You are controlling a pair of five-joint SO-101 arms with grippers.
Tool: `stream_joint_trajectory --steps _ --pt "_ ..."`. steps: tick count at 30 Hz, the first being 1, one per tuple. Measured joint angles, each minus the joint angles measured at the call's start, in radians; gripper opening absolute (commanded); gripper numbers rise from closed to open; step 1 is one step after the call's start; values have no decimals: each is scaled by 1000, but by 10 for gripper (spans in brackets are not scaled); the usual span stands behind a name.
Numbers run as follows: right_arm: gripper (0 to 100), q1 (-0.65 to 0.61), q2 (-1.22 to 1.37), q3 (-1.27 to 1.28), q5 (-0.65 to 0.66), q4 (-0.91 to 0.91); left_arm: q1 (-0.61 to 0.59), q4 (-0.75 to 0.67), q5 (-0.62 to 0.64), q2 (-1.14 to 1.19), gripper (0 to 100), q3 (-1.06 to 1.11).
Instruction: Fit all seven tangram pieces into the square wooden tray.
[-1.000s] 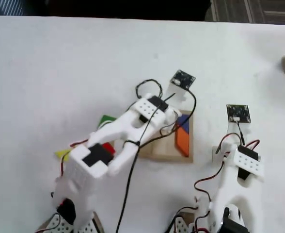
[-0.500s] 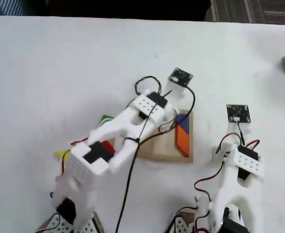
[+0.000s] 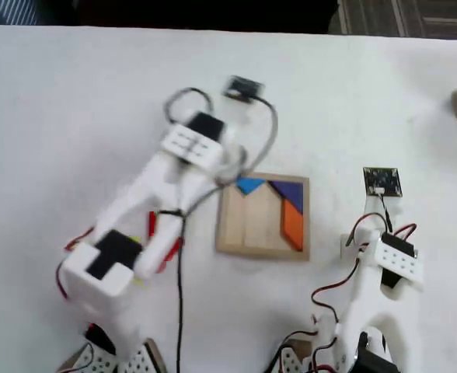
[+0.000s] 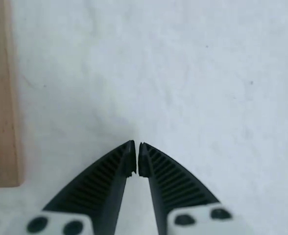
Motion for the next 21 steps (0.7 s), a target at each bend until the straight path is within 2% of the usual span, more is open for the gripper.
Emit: stream_joint_trajectory --steps 4,9,15,21 --pt "21 0 0 0 0 0 -89 34 0 -26 23 2" --pt "21 0 0 0 0 0 -107 9 -130 -92 23 117" --pt "21 0 0 0 0 0 -141 -160 -153 -267 27 364" --pt "21 0 0 0 0 0 -292 -359 -160 -359 28 572"
